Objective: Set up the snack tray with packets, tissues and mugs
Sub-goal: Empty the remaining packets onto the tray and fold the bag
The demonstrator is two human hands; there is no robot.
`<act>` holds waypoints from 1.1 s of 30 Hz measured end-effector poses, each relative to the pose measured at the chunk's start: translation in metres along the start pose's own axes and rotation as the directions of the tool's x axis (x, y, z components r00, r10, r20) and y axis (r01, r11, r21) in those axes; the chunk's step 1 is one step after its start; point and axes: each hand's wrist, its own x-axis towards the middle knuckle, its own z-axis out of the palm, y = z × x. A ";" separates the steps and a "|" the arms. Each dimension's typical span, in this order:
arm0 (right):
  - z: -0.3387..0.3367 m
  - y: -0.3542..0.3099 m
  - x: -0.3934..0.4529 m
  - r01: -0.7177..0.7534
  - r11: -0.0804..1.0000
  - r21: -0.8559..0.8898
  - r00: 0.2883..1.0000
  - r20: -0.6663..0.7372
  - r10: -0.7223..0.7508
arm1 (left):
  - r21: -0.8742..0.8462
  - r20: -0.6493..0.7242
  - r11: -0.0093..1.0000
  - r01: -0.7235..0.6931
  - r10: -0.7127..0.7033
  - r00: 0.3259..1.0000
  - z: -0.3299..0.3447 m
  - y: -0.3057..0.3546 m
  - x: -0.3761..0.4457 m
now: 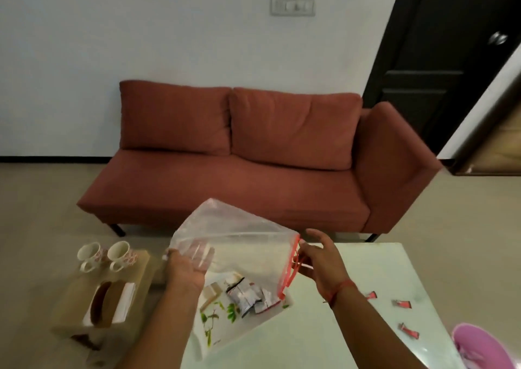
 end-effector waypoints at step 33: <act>-0.065 -0.105 -0.073 0.404 0.877 -0.260 0.909 0.007 -0.417 | 0.588 0.709 0.126 -0.799 0.397 0.584 0.058 -0.118 -0.160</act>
